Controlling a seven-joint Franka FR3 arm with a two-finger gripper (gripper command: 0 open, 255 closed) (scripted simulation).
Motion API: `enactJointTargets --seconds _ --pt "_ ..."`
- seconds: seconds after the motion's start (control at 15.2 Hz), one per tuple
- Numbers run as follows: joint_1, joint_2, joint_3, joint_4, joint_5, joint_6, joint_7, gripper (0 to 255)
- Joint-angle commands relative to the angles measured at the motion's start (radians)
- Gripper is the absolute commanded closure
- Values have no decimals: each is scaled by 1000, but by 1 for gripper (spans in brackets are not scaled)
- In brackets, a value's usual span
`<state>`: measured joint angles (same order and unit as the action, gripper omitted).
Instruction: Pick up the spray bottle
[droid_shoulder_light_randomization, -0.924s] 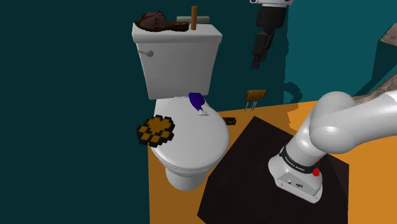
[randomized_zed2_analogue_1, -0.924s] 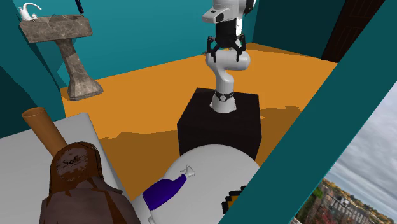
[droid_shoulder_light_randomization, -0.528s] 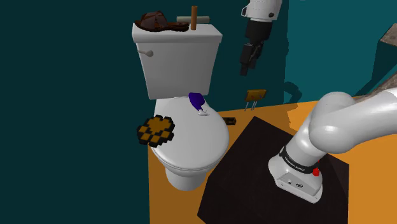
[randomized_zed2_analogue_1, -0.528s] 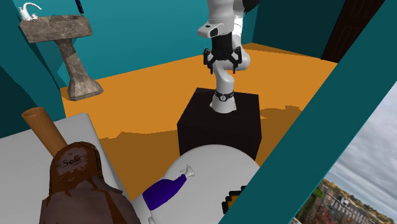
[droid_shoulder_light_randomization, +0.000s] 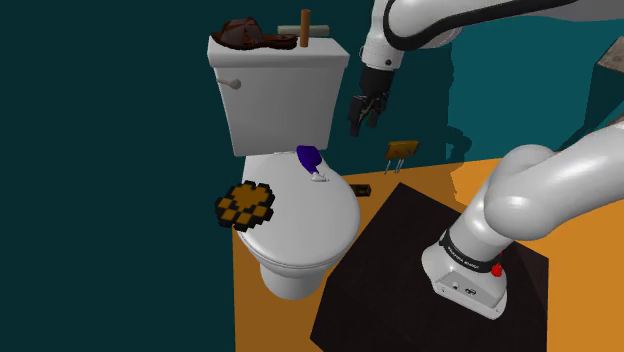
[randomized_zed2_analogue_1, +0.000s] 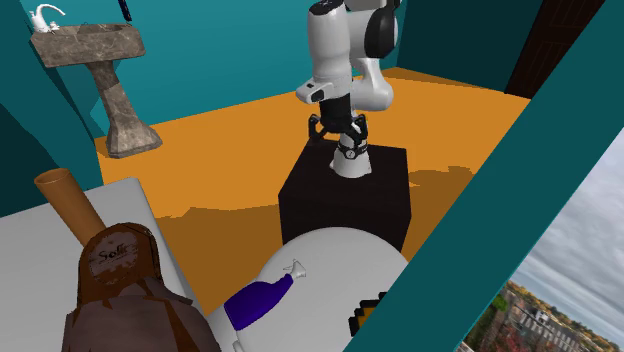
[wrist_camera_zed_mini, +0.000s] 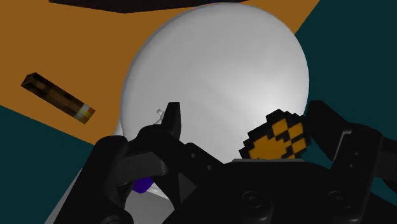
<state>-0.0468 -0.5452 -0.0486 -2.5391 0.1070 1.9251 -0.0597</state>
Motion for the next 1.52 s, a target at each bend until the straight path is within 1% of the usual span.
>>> enactJointTargets --seconds 0.0,0.46,0.79,1.12,1.45 --pt "-6 73 -7 -7 11 92 4 0" --pt "-15 323 -36 11 73 351 1 0" --pt "-16 520 -56 70 154 505 -27 0" --pt "-32 721 -57 164 266 622 -78 0" --pt "-75 919 -33 290 376 704 -128 0"
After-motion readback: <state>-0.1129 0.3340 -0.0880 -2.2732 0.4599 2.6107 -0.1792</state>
